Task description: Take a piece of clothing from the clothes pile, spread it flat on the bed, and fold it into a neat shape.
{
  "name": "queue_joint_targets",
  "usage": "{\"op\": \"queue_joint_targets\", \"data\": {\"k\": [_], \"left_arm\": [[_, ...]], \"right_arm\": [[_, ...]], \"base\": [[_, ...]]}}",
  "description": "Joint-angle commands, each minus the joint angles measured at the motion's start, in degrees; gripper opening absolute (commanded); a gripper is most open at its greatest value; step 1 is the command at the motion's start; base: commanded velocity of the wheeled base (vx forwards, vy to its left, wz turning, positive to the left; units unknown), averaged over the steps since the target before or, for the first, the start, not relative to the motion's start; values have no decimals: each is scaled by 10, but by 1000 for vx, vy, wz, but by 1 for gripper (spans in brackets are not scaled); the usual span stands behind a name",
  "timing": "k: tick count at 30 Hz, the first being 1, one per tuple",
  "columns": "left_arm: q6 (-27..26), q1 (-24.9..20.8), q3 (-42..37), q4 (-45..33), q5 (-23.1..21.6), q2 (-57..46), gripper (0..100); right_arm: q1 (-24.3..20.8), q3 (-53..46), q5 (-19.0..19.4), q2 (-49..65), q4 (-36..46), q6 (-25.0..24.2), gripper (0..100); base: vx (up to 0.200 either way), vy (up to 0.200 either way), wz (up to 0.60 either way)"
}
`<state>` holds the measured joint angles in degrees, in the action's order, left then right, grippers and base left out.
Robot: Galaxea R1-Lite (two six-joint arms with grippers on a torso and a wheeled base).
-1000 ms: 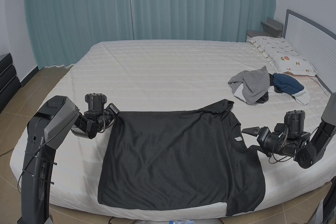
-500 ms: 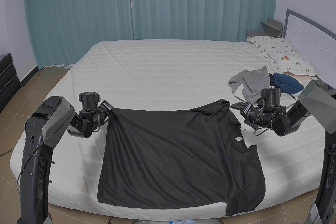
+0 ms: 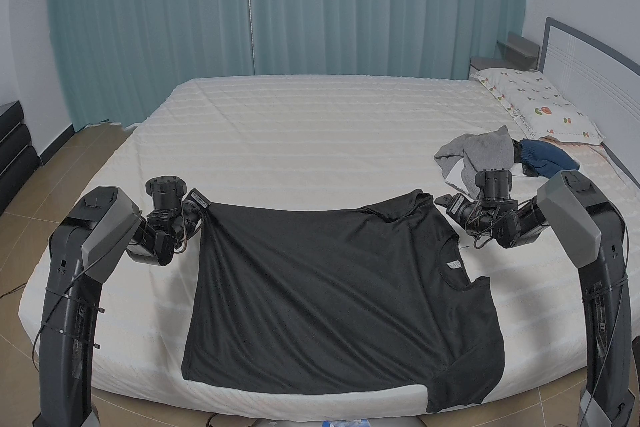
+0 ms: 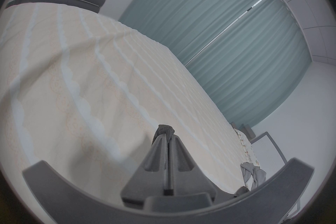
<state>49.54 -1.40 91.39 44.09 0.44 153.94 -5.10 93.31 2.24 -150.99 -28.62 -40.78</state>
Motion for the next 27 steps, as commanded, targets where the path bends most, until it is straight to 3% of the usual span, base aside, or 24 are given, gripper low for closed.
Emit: {"op": "queue_joint_targets", "data": {"k": [1, 4, 5, 27], "left_arm": [[0, 0, 1, 0, 1, 2, 0], [0, 1, 2, 0, 1, 3, 0], [0, 1, 2, -1, 1, 3, 0], [-27, 0, 29, -1, 34, 27, 0]], "right_arm": [[5, 24, -1, -34, 3, 1, 100], [5, 28, 0, -38, 3, 1, 100], [4, 28, 0, -40, 3, 1, 0], [21, 40, 0, -26, -10, -4, 0]], "base": [[0, 0, 0], [0, 0, 0], [0, 0, 0], [0, 0, 0]]}}
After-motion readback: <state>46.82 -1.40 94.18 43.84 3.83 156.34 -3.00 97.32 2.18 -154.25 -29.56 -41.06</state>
